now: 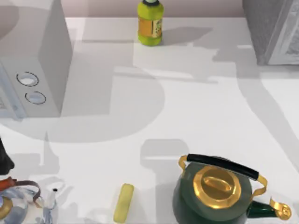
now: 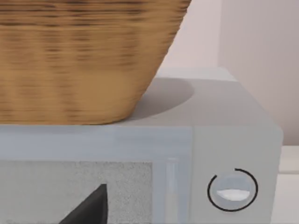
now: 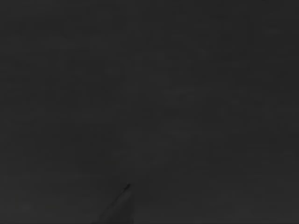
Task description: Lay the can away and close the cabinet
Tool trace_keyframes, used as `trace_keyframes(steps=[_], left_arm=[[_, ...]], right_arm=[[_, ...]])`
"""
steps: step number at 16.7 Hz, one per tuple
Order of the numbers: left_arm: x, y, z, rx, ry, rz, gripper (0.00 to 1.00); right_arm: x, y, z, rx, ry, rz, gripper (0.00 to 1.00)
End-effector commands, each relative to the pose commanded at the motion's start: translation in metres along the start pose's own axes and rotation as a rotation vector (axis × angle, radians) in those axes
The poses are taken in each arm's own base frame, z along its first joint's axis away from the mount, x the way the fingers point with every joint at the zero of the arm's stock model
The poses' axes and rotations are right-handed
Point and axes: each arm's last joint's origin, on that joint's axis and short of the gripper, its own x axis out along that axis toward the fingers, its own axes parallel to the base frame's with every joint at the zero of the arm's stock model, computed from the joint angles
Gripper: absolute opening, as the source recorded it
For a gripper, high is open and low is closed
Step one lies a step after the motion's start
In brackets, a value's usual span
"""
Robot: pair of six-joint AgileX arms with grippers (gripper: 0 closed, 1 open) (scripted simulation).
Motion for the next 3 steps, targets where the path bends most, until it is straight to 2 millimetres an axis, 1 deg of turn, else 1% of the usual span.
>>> trace_keyframes(steps=[2, 3], left_arm=[[0.0, 0.0, 0.0, 0.0, 0.0, 0.0, 1.0], [0.0, 0.0, 0.0, 0.0, 0.0, 0.0, 1.0]], right_arm=[[0.012, -0.0004, 0.0001, 0.0, -0.004, 0.003, 1.0], [0.0142, -0.0008, 0.0003, 0.001, -0.005, 0.004, 1.0]])
